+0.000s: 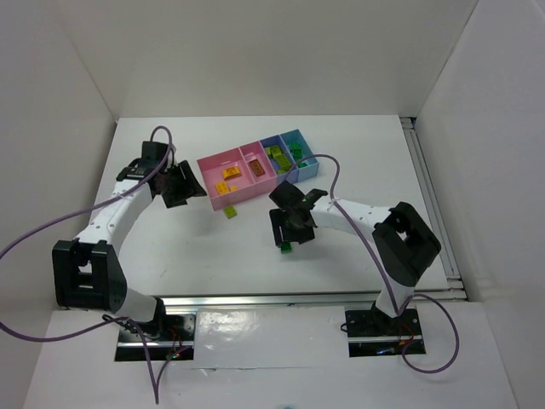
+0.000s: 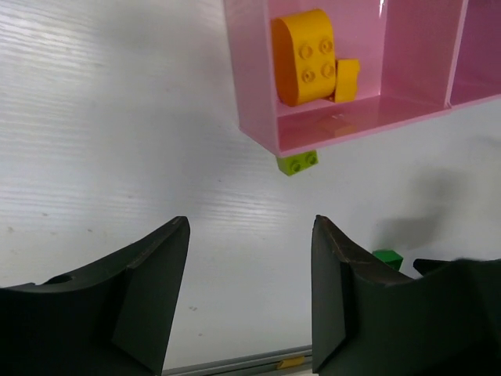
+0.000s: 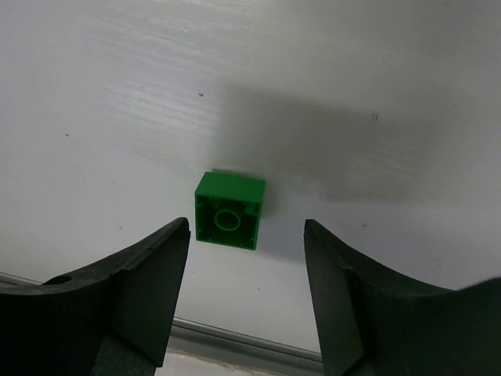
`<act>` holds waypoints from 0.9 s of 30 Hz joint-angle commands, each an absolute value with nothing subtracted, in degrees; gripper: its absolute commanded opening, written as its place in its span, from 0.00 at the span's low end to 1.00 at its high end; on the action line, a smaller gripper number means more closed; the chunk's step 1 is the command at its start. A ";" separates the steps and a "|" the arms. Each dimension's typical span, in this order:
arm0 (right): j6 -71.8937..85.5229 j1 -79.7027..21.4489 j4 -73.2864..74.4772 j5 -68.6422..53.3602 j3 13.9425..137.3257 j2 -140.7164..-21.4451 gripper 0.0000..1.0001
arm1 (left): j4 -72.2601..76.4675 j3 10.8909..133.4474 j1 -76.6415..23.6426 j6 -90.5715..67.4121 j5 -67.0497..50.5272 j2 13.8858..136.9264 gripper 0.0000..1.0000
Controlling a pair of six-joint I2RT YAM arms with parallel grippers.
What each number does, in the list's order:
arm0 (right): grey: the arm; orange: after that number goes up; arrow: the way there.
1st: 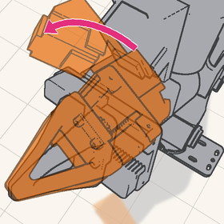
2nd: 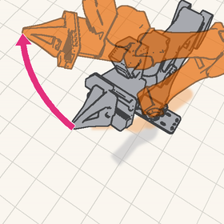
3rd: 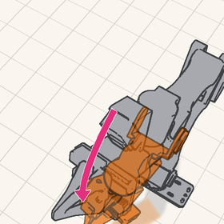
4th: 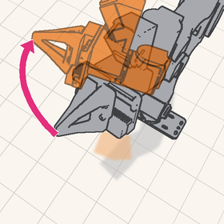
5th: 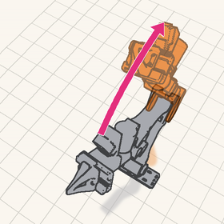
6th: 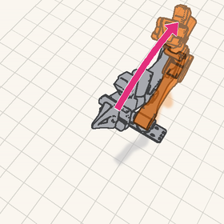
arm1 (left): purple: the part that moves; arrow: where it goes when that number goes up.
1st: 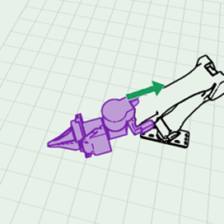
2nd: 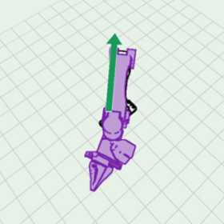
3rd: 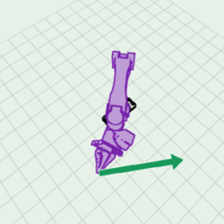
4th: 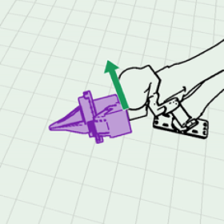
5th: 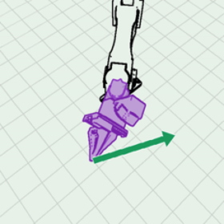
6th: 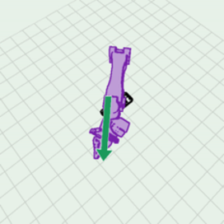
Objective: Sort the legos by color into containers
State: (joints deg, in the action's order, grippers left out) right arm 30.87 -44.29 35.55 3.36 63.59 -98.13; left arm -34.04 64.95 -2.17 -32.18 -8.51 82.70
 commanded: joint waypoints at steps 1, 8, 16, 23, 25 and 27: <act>30.59 -44.74 33.84 1.76 63.71 -100.45 0.66 | -32.78 62.94 -7.46 -37.08 -3.45 81.56 0.67; 28.92 -45.26 34.36 3.24 66.70 -103.71 0.46 | -32.26 63.01 -18.26 -44.91 2.63 83.49 0.67; 29.44 -44.56 37.09 13.35 70.74 -98.45 0.32 | -32.78 68.28 -26.98 -51.94 10.98 93.86 0.66; 27.78 -40.34 38.67 15.29 73.65 -93.35 0.32 | -37.53 75.23 -30.32 -58.44 24.95 102.74 0.76; 27.16 -38.94 38.67 15.29 73.65 -92.72 0.32 | -37.01 75.23 -30.85 -61.24 27.67 103.61 0.76; 27.16 -38.41 38.67 15.29 73.65 -92.20 0.32 | -37.00 75.23 -30.85 -63.01 29.00 105.81 0.74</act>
State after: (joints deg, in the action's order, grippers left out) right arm 28.16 -39.16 36.73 13.43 72.14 -94.08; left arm -35.16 73.87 -30.59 -57.56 22.33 103.50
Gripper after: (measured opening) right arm 0.444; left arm 0.749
